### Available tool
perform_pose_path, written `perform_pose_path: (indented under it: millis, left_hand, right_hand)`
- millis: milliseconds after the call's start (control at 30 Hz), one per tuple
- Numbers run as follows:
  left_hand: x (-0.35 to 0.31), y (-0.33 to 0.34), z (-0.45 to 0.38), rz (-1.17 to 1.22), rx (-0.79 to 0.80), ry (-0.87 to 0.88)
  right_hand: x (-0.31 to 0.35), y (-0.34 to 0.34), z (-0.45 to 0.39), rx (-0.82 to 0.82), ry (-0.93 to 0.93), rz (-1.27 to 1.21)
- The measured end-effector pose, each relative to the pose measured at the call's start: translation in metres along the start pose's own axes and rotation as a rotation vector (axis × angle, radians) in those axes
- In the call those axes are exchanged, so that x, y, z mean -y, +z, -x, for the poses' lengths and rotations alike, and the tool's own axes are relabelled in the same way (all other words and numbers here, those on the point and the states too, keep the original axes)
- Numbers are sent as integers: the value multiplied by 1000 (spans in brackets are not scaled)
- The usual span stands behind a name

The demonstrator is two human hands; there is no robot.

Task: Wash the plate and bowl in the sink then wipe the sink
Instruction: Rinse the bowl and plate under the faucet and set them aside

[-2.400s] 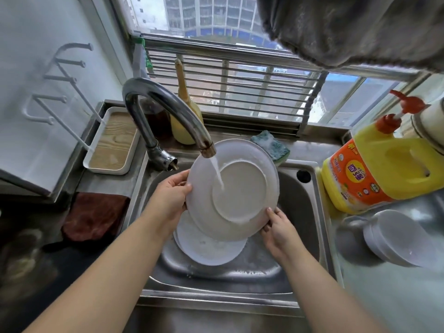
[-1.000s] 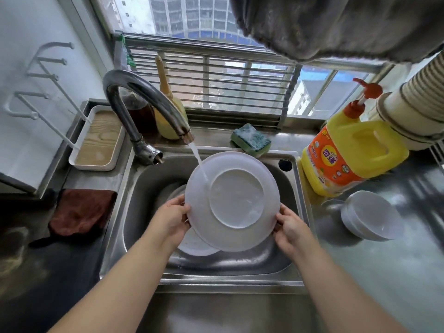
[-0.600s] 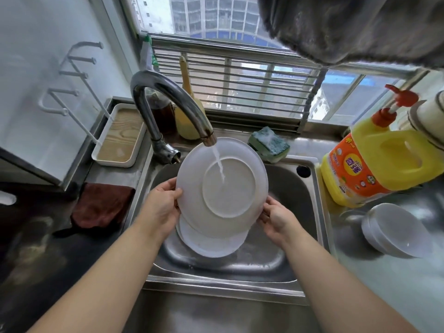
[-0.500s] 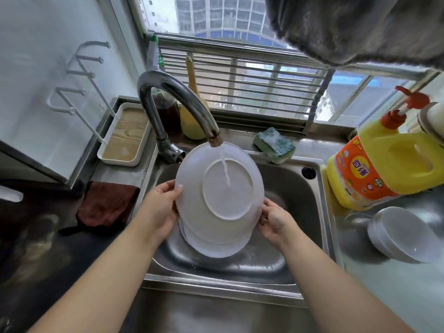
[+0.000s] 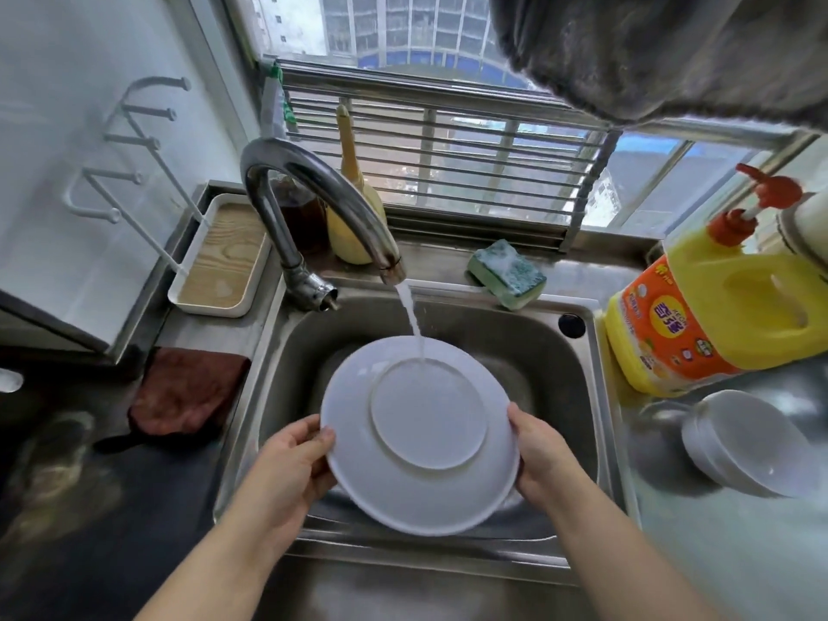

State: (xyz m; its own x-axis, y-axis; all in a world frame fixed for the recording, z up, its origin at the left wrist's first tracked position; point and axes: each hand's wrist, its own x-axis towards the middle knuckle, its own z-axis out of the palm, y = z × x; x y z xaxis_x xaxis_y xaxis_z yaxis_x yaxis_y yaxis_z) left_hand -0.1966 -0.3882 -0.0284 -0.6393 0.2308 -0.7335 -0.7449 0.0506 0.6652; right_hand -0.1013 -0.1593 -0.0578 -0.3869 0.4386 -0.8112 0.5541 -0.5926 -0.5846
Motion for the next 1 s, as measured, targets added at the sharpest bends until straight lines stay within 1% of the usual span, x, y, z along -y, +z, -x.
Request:
perform_pose_path:
  millis: [133, 233, 333, 433, 500, 567, 633, 667, 700, 733, 767, 800, 867, 900, 933, 1000]
  left_hand:
    - [17, 17, -9, -62, 45, -90]
    - [20, 33, -16, -86, 92, -143]
    - [15, 51, -18, -126, 164, -219]
    - [10, 71, -19, -173, 225, -286]
    - [5, 80, -21, -182, 256, -308]
    - [-3, 87, -23, -100, 313, -331]
    - [-13, 88, -23, -17, 402, -350]
    - [-18, 88, -23, 27, 422, -350]
    - [-19, 86, -25, 52, 404, -346]
    - [-20, 85, -25, 53, 363, -337]
    - [-20, 81, -26, 26, 309, -320]
    - [-18, 75, -28, -24, 258, -312]
    - [-18, 59, -33, -79, 241, -311]
    - [-20, 49, -36, -85, 252, -312]
    - [-23, 38, -38, -87, 280, -310]
    - [-31, 19, -39, -79, 353, -298]
  right_hand:
    - [8, -25, 4, -12, -93, 56]
    - [17, -39, 10, -35, -196, 76]
    - [24, -44, 17, -60, -362, 130]
    - [32, -38, 27, -72, -542, 238]
    - [35, -31, 36, -79, -715, 415]
    - [34, -18, 44, -52, -866, 602]
    - [23, 1, 50, -35, -985, 866]
    - [15, 10, 49, -84, -1104, 1036]
    - [5, 18, 47, -107, -1230, 1167]
    - [-5, 24, 44, -82, -1340, 1257]
    - [-15, 27, 40, -31, -1413, 1322]
    - [-22, 29, 36, 54, -1439, 1362]
    - [-31, 22, 27, 195, -1481, 1405]
    - [-34, 13, 20, 221, -1531, 1432]
    - [-32, 4, 13, 207, -1585, 1477]
    - [-20, -15, 2, 85, -1624, 1555]
